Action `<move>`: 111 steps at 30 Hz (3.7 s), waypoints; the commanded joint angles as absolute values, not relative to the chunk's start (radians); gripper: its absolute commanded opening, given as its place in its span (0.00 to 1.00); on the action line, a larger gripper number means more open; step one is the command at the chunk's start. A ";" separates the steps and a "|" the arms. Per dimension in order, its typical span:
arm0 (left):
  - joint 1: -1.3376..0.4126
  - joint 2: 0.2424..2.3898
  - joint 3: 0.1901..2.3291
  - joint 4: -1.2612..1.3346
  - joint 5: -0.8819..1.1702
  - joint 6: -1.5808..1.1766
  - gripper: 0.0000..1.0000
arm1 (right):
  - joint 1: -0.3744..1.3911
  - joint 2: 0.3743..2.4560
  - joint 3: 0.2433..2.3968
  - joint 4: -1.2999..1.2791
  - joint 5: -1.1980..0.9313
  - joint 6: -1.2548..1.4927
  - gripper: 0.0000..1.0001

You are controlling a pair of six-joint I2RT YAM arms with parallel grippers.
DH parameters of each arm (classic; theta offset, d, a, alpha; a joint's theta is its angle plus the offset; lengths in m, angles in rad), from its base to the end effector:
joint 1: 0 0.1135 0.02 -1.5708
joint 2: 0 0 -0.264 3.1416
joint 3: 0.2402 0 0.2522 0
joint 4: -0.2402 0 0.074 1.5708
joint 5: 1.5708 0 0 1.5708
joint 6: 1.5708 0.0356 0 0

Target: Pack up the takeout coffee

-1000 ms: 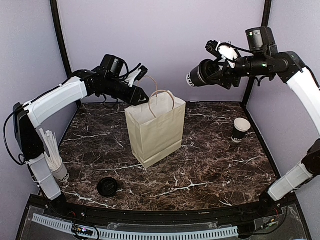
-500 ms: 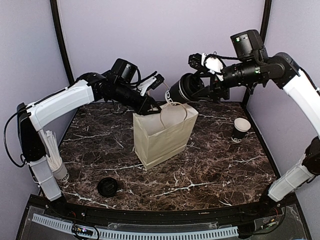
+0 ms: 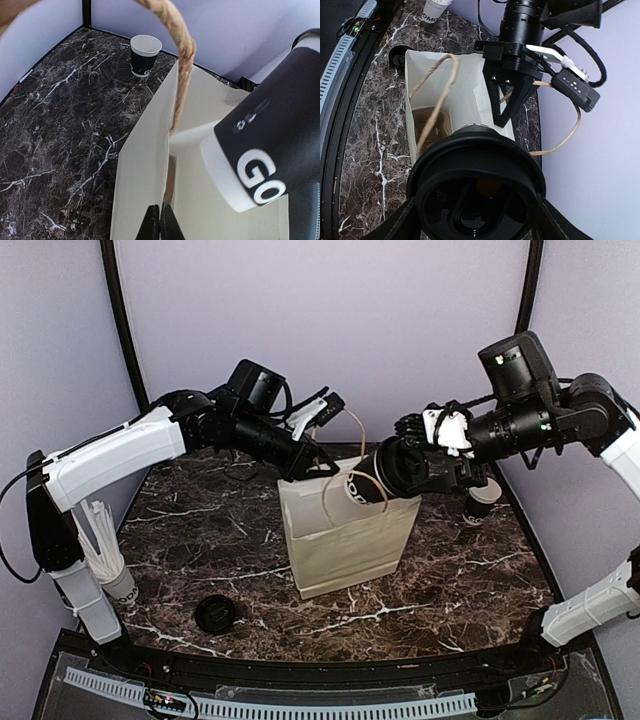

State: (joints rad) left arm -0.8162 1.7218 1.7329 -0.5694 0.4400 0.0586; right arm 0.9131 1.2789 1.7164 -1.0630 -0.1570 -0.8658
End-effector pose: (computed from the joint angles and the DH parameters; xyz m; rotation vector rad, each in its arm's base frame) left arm 0.2589 -0.2975 0.3809 1.1740 1.8694 -0.9043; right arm 0.1356 0.1846 0.4605 -1.7586 1.3125 0.1989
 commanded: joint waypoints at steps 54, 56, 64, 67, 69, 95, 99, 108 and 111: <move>-0.960 1.686 1.455 -0.271 0.146 -0.106 0.82 | 1.246 1.141 1.368 -1.186 0.174 -0.944 0.21; -0.960 1.725 1.454 -0.260 0.171 -0.120 0.81 | 1.253 1.116 1.337 -1.142 0.173 -0.957 0.21; -0.960 1.832 1.444 -0.175 0.262 -0.180 0.79 | 1.304 0.967 1.091 -0.900 0.239 -1.131 0.20; -0.960 1.850 1.446 -0.173 0.250 -0.176 0.79 | 1.317 0.964 1.041 -0.871 0.277 -1.172 0.18; -0.958 1.869 1.455 -0.176 0.255 -0.169 0.79 | 1.320 0.974 1.041 -0.843 0.287 -1.167 0.17; -0.871 1.729 1.450 -0.311 0.070 -0.104 0.77 | 1.339 1.059 1.244 -0.855 0.220 -1.007 0.17; -0.867 1.533 1.405 -0.381 -0.084 -0.099 0.77 | 1.339 1.067 1.267 -0.843 0.224 -0.977 0.17; -0.904 1.133 1.267 -0.372 0.348 -0.099 0.72 | 1.337 1.075 1.266 -0.830 0.239 -0.956 0.14; -1.026 1.174 1.289 -0.450 0.331 -0.029 0.78 | 1.336 1.082 1.268 -0.833 0.243 -0.951 0.14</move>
State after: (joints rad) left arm -0.9173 1.0683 1.3109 -0.3176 0.2260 -0.0994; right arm 1.3296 1.0763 1.2484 -0.8738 0.2329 -0.9775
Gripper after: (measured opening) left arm 0.756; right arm 0.715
